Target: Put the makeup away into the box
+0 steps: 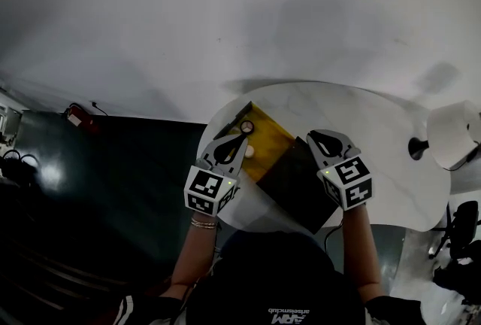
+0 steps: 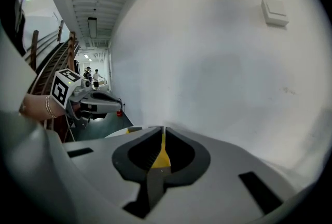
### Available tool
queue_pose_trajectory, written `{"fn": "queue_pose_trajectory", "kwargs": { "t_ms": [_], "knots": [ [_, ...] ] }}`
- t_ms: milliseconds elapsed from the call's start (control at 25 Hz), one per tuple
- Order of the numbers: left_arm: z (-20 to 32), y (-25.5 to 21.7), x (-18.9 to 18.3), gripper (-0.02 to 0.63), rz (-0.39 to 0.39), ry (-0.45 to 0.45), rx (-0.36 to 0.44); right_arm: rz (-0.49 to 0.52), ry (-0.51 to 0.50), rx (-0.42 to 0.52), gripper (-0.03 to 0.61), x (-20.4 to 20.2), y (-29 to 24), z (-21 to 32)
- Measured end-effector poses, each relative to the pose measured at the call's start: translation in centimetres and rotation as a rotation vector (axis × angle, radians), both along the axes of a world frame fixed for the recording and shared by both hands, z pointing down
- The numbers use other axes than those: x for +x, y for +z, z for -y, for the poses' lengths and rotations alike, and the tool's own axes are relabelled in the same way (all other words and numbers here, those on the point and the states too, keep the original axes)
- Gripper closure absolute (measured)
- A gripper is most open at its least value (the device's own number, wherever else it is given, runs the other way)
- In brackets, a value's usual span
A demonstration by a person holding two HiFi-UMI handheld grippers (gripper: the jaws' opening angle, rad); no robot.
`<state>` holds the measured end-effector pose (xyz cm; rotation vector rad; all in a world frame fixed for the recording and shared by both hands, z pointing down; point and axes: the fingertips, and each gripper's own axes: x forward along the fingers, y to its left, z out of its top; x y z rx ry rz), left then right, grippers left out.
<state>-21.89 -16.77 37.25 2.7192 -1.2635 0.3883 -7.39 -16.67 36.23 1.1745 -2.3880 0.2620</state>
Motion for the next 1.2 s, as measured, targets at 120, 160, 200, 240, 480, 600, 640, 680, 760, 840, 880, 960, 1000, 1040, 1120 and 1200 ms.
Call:
{"fn": "queue_pose_trajectory", "kwargs": {
  "t_ms": [120,160,200,240,480,600,640,680,760,840,880,960,1000,1040,1120,1200],
  "knots": [
    [-0.8,-0.3,2.0,0.597,-0.006,0.002,0.005,0.008,0.012,0.02,0.543,2.5,-0.9,-0.6],
    [-1.0,-0.4,2.6,0.597,-0.008,0.003,0.002,0.014,0.015,0.027,0.545,3.2,-1.1,-0.8],
    [-1.3,-0.4,3.1,0.597,-0.01,0.005,-0.001,0.021,0.017,0.032,0.545,3.9,-1.4,-1.1],
    [-1.6,-0.5,3.7,0.597,-0.011,0.007,-0.003,0.028,0.019,0.036,0.546,4.5,-1.6,-1.4],
    [-2.7,-1.1,6.9,0.597,-0.019,0.002,0.01,0.036,0.017,0.066,0.551,8.4,-2.6,-3.4],
    [-3.2,-1.4,8.6,0.597,-0.02,-0.001,0.02,0.032,0.014,0.08,0.554,10.5,-2.8,-4.2],
    [-3.3,-1.5,9.1,0.597,-0.022,-0.003,0.022,0.03,0.012,0.085,0.554,11.1,-2.9,-4.5],
    [-3.5,-1.5,9.6,0.597,-0.025,-0.005,0.023,0.028,0.01,0.089,0.555,11.7,-3.0,-4.7],
    [-3.9,-1.5,10.6,0.597,-0.035,-0.009,0.022,0.023,0.009,0.099,0.555,12.9,-3.2,-5.1],
    [-4.3,-1.3,11.8,0.597,-0.042,-0.008,0.018,0.016,0.009,0.108,0.557,14.2,-3.2,-5.4],
    [-4.5,-1.2,12.4,0.597,-0.043,-0.005,0.016,0.013,0.011,0.113,0.557,14.8,-3.2,-5.6],
    [-4.8,-1.0,13.6,0.597,-0.043,0.003,0.014,0.01,0.016,0.116,0.558,15.9,-3.1,-6.0],
    [-5.0,-0.9,14.1,0.597,-0.043,0.008,0.014,0.007,0.02,0.117,0.56,16.4,-3.0,-6.2],
    [-5.1,-0.9,14.6,0.597,-0.044,0.012,0.013,0.003,0.023,0.117,0.558,16.9,-2.9,-6.4],
    [-5.4,-0.7,15.4,0.597,-0.044,0.02,0.013,0.002,0.03,0.116,0.56,17.6,-2.7,-6.7],
    [-5.6,-0.7,15.9,0.597,-0.045,0.028,0.013,0.005,0.04,0.114,0.558,18.2,-2.5,-7.1]
  ]
}}
